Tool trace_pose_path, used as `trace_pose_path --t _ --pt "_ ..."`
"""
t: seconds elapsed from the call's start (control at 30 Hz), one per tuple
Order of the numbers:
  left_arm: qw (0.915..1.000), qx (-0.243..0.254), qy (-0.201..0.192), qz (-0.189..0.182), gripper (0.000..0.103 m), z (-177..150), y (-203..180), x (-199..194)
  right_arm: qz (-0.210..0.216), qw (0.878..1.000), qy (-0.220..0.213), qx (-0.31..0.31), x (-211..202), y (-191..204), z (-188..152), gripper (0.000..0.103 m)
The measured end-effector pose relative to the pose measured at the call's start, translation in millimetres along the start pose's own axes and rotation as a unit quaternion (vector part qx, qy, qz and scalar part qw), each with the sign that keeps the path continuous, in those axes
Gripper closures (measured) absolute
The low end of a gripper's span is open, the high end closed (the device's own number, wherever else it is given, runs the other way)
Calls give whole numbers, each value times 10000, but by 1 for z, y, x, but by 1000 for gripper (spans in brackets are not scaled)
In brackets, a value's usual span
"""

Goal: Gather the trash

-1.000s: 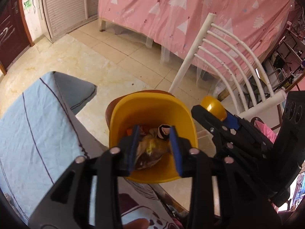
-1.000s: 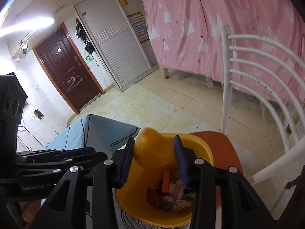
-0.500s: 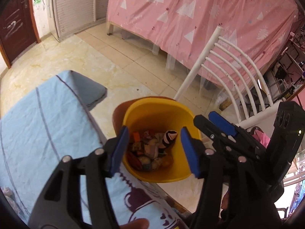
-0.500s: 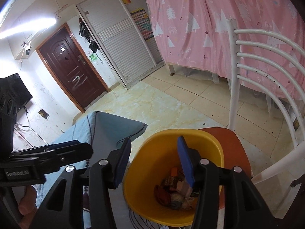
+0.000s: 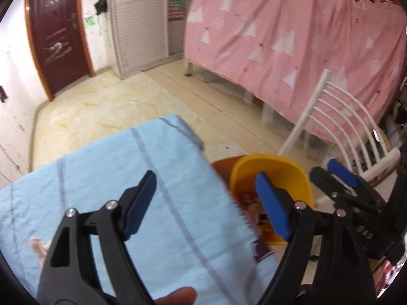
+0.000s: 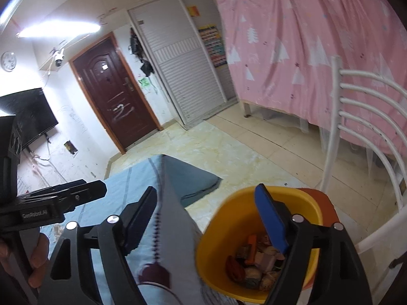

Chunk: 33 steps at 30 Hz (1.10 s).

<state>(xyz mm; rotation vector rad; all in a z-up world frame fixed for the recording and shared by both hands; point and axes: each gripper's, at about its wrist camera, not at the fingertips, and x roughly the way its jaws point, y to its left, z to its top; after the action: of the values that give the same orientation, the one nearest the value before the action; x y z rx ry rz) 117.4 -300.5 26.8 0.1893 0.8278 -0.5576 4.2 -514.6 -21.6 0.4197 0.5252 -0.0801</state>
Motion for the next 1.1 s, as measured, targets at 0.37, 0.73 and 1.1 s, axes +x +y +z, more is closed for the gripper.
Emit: trace_pose_path --t 0.37,0.73,1.1 --pt "9917 -399 -866 867 17 -11 77 -59 548 9972 -118 -486 8 87 4 15" --pt "9752 -762 -1451 1489 9 -20 144 -75 1000 9884 -29 -1142 25 178 -5 15" --pt "9762 -1279 -1069 1386 10 -12 196 -21 1149 9850 52 -1288 46 209 -1 15"
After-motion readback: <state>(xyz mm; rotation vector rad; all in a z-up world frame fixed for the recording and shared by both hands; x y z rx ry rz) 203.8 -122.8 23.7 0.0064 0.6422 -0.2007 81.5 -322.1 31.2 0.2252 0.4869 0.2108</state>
